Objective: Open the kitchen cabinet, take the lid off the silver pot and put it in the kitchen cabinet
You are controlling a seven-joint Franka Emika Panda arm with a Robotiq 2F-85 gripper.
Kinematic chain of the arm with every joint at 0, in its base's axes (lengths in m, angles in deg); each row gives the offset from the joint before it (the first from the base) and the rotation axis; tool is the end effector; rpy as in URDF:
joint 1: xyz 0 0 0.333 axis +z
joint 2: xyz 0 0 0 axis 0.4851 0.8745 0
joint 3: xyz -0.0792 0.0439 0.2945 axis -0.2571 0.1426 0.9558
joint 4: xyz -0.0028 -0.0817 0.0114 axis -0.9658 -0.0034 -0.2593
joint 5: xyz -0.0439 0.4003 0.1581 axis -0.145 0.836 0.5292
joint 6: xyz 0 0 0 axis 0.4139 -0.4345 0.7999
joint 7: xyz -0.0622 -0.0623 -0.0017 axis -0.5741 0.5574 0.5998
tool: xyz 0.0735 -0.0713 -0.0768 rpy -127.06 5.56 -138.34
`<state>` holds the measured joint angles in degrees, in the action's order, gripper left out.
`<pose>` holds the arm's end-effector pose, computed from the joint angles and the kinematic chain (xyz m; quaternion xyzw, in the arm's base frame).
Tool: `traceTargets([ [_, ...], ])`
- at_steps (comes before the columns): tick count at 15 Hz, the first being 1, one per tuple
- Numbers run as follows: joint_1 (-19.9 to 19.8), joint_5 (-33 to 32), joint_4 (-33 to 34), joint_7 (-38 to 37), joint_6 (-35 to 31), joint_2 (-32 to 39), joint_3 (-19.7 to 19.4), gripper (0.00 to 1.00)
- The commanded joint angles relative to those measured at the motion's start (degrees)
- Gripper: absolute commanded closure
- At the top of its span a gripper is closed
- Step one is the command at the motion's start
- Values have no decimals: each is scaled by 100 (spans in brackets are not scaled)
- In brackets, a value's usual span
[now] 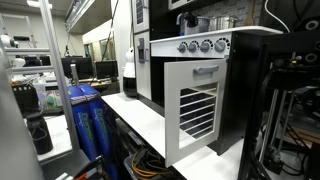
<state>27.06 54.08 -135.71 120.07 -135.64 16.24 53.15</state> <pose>0.6116 -0.1138 0.6602 0.6095 0.7746 0.0890 0.1434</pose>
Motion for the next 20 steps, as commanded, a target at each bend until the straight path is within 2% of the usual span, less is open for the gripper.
traceTargets([
  [1, -145, 22, 110, 161, 28, 96, 121, 0],
  [16, -155, 17, 142, 158, 19, 127, 145, 0],
  [20, -294, 352, 651, 739, 380, 517, 38, 0],
])
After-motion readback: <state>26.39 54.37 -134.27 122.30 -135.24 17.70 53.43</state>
